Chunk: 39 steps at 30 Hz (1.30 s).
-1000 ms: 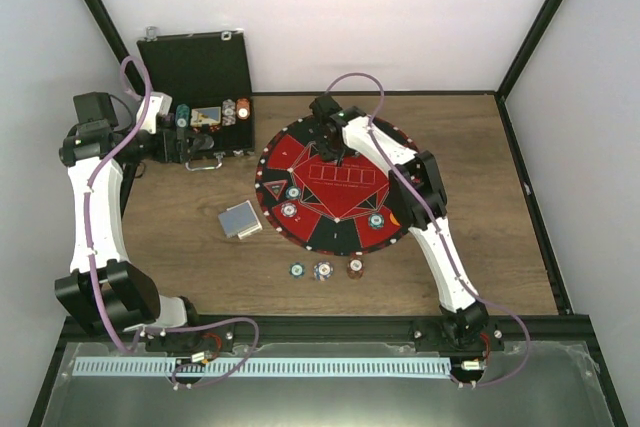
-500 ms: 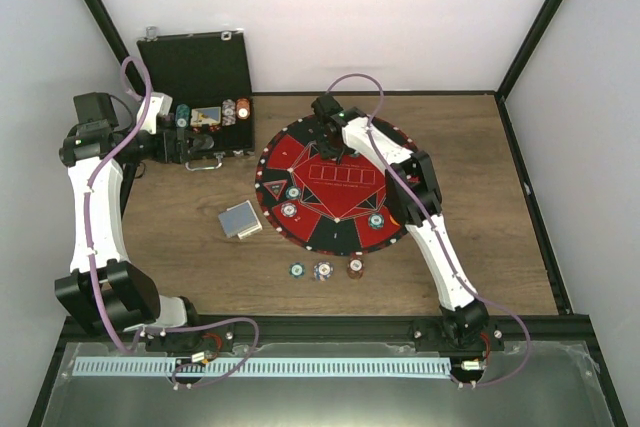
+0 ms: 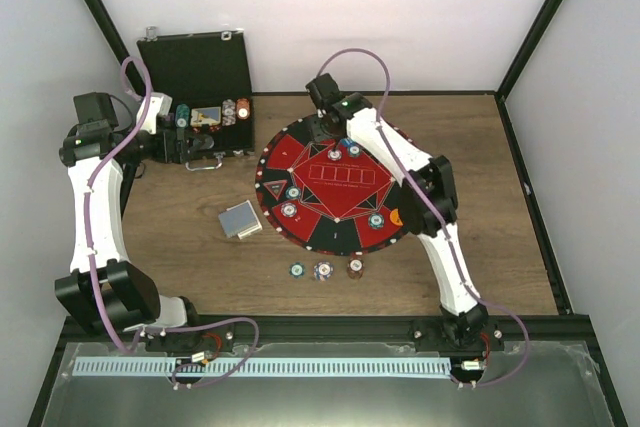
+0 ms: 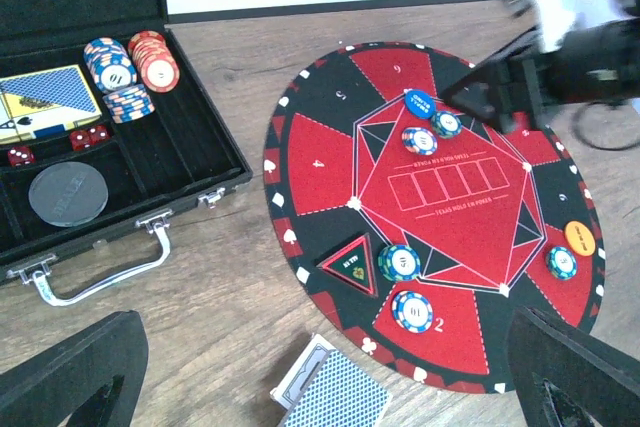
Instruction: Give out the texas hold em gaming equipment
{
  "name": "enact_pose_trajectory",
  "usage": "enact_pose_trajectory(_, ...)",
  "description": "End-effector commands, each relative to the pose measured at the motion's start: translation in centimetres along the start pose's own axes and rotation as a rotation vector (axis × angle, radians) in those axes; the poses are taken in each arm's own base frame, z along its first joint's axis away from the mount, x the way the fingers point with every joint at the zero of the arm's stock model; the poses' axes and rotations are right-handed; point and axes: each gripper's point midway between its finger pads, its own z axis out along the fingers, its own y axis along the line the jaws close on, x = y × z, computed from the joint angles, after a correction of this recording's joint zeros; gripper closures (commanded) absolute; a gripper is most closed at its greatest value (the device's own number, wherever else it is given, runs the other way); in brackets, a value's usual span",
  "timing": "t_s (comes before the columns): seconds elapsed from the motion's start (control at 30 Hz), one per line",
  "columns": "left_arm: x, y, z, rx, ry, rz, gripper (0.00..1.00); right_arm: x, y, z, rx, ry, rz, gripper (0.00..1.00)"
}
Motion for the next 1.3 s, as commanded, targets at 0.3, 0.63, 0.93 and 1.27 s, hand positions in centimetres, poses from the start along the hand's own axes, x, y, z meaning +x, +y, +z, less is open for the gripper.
enact_pose_trajectory(0.3, -0.3, -0.4, -1.2, -0.036, 0.001, 0.013, 0.0, 11.0, 11.0, -13.2, -0.129, -0.03, -0.2, 0.23)
enact_pose_trajectory(0.63, -0.4, -0.7, -1.4, -0.031, -0.004, 0.01, 0.0, 22.6, 13.6, -14.3, -0.194, 0.104, -0.271, 0.15)
enact_pose_trajectory(0.93, -0.3, -0.7, -1.3, -0.021, -0.004, 0.01, 0.0, 25.6, 14.2, -14.1, -0.242, 0.157, -0.296, 0.14)
enact_pose_trajectory(1.27, -0.4, -0.9, -1.4, -0.017, -0.01, 0.013, 0.0, 27.2, 14.8, -14.1, -0.295, 0.189, -0.333, 0.14)
